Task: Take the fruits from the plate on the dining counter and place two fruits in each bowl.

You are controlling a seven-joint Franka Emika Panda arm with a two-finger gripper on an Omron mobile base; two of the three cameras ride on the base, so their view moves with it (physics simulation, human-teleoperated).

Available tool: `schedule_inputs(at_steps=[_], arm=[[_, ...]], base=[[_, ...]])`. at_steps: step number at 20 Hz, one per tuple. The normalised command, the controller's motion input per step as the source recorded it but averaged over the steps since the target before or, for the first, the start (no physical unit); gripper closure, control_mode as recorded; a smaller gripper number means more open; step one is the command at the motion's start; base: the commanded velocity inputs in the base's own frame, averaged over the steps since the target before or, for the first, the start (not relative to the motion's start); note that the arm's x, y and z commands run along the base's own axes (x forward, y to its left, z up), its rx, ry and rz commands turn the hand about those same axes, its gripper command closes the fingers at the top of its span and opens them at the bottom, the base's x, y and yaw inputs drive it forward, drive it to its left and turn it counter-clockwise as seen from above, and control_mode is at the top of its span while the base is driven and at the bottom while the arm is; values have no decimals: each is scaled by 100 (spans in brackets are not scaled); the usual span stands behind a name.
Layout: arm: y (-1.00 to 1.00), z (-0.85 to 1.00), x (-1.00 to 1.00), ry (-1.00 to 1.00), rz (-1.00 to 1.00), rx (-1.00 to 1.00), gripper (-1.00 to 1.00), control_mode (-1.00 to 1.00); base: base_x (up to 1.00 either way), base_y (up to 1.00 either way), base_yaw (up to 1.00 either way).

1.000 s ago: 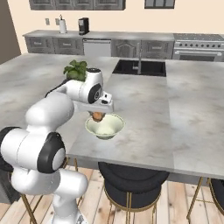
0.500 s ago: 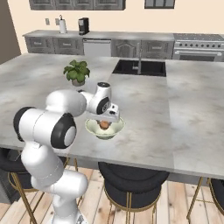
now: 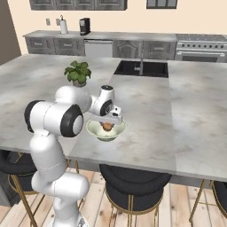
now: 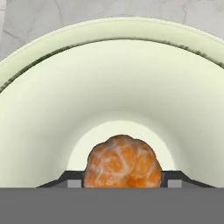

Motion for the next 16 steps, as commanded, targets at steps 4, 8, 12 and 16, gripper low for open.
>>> schedule_inputs(at_steps=[4, 8, 12, 16], arm=[[0, -40, 21, 2, 0, 0, 100, -100], [0, -31, 14, 1, 0, 0, -100, -100], [0, -5, 4, 1, 0, 0, -100, -100], [0, 0, 0, 0, 0, 0, -100, -100]], base=[[0, 0, 0], [0, 0, 0], [0, 0, 0], [0, 0, 0]])
